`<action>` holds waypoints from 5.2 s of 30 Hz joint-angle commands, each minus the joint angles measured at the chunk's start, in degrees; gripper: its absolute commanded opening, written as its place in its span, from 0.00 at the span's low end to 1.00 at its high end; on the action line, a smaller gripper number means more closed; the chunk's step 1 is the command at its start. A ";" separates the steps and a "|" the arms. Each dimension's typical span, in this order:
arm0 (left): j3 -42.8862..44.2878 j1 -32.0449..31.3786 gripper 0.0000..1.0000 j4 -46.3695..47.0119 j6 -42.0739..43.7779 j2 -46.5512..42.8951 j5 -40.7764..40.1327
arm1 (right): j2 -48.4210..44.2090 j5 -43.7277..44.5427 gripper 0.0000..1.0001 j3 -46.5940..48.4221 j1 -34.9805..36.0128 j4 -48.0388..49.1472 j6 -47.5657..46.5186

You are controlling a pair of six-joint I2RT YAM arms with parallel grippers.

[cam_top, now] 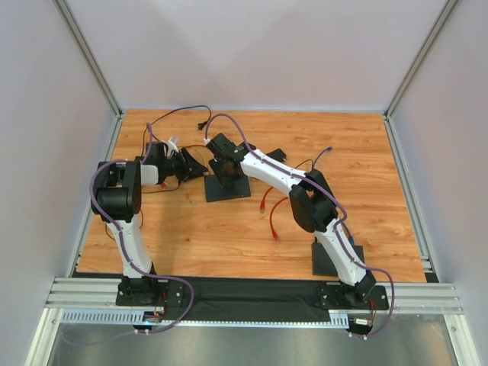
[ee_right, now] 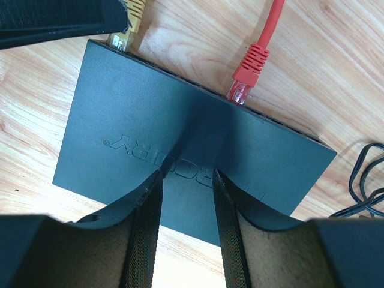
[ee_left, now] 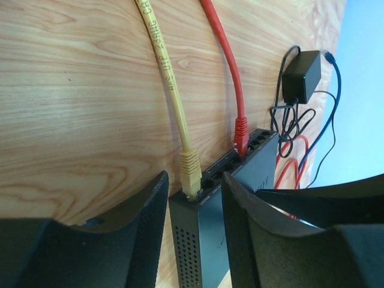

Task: Pull the plug from the switch port

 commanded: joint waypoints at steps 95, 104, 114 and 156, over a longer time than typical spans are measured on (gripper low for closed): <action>-7.12 3.60 0.00 -15.56 4.43 -17.33 -30.42 | 4.41 -3.30 0.41 -2.70 0.48 -13.54 -1.38; -9.58 3.68 0.39 -10.47 3.90 -19.96 -28.92 | 1.60 -3.83 0.41 -3.31 0.39 -12.31 -0.68; -14.77 3.33 0.44 -0.80 3.38 -28.13 -22.07 | -5.87 -3.83 0.44 -7.17 -0.93 -9.85 0.73; 9.57 -10.91 0.38 -3.95 6.98 0.95 2.19 | -15.73 -11.48 0.42 -22.39 -7.52 3.69 5.38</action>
